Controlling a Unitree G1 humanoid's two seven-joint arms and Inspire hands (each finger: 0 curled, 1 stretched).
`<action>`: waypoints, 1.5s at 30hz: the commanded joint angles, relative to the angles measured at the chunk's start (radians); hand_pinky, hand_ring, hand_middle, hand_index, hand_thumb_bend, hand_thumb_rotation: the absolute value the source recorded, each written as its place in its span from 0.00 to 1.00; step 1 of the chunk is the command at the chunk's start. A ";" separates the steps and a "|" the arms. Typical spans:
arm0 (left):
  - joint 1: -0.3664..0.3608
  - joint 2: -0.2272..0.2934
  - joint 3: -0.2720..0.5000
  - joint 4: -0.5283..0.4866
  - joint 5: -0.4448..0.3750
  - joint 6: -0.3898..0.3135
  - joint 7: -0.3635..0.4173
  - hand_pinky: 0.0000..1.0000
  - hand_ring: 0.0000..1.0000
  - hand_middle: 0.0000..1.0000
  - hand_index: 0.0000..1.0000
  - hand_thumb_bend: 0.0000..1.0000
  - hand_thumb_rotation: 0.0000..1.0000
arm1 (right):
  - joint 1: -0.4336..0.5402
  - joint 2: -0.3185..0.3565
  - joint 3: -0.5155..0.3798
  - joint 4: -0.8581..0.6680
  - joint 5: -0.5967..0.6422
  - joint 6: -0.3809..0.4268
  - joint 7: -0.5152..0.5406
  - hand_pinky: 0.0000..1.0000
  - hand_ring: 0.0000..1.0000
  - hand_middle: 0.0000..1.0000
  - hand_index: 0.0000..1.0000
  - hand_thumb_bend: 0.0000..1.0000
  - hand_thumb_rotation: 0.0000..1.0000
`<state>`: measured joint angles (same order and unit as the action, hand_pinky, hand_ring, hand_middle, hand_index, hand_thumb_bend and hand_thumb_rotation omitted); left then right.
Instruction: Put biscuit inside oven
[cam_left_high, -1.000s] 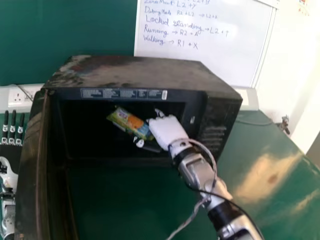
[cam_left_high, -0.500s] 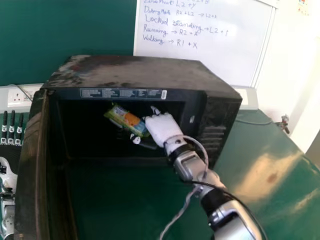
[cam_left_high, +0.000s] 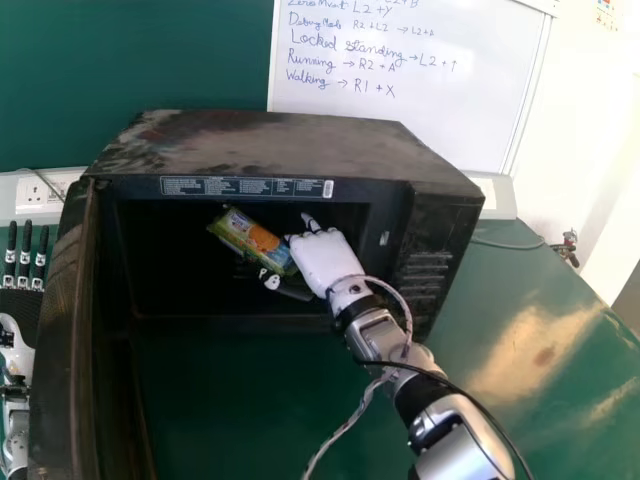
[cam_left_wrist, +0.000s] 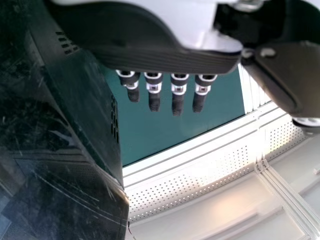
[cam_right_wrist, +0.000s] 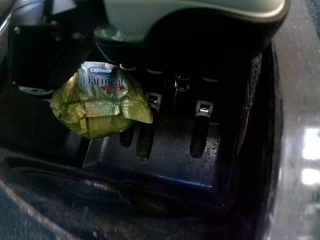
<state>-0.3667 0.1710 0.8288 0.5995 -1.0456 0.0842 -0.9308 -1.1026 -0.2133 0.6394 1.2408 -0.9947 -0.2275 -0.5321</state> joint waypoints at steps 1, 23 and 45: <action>0.052 -0.039 0.001 0.060 -0.007 0.012 -0.010 0.00 0.00 1.00 1.00 0.44 1.00 | -0.043 0.015 0.008 0.014 0.014 -0.001 -0.025 0.44 0.43 0.48 0.55 0.51 0.00; 0.056 -0.042 0.000 0.051 -0.002 0.000 -0.008 0.00 0.00 1.00 1.00 0.43 1.00 | -0.043 0.055 0.025 0.044 0.047 0.088 -0.071 0.45 0.48 0.48 0.54 0.52 0.00; 0.053 -0.036 0.000 0.065 -0.002 0.001 -0.021 0.00 0.00 0.98 1.00 0.44 1.00 | -0.036 0.069 0.062 0.021 0.046 0.165 -0.009 0.70 0.79 0.84 0.82 1.00 0.71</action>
<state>-0.3666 0.1736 0.8288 0.6042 -1.0453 0.0789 -0.9489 -1.1202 -0.1482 0.6947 1.2730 -0.9516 -0.0654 -0.5419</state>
